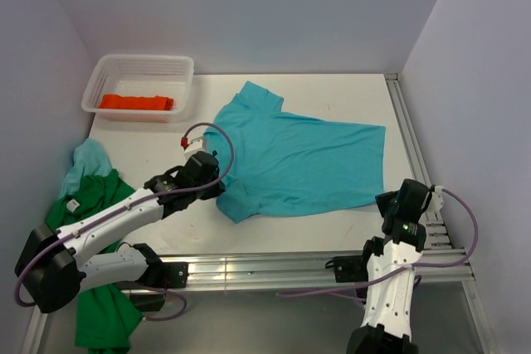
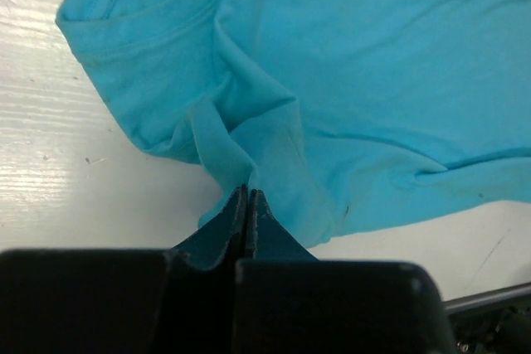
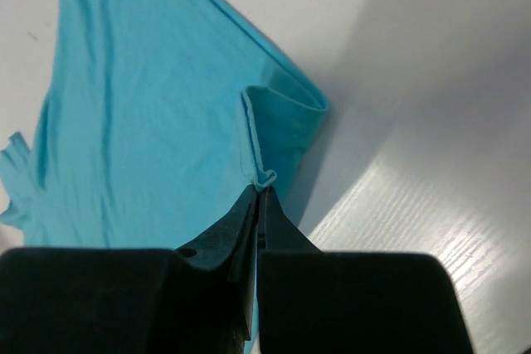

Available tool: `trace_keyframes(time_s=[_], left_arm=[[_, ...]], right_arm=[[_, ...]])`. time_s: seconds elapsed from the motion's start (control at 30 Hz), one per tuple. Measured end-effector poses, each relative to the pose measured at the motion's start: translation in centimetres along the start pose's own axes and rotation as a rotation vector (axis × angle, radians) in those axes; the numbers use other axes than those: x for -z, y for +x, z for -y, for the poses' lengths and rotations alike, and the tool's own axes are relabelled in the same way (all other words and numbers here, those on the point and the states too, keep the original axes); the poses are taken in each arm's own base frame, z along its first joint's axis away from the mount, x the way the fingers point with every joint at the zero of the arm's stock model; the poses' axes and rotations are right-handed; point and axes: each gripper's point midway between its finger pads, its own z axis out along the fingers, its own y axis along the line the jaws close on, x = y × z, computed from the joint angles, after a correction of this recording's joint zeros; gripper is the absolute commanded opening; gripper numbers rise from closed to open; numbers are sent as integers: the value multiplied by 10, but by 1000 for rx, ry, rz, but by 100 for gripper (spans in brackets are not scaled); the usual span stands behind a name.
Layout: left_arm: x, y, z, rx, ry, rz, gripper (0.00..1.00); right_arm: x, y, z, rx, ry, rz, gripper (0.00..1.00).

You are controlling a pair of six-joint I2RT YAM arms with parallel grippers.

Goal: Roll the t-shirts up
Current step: Fold the tshirt

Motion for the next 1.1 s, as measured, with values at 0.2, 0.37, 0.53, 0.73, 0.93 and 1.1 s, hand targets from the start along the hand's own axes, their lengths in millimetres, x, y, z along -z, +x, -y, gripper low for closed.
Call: trace_keyframes(time_s=[0.2,0.37,0.53,0.73,0.93,1.1], left_arm=[[-3,-20,12,-8,-41,32,0],[-14,-34,27,-34,-71,26,0],[-24,-46,25,-39,-91,16,0],[-29,-67,12,-12,-113,13,0],[-35,-88,1,8,-134,16,0],[-38,-91,1,-5,-137,1,0]], right_arm=[[-11,2,15,1,105,-24,0],[-14,-3,14,15,139,-34,0],[-15,-10,9,26,138,-16,0],[-17,-12,8,38,148,-22,0],[-24,-12,8,56,178,-54,0],[-29,-15,0,72,158,-62,0]])
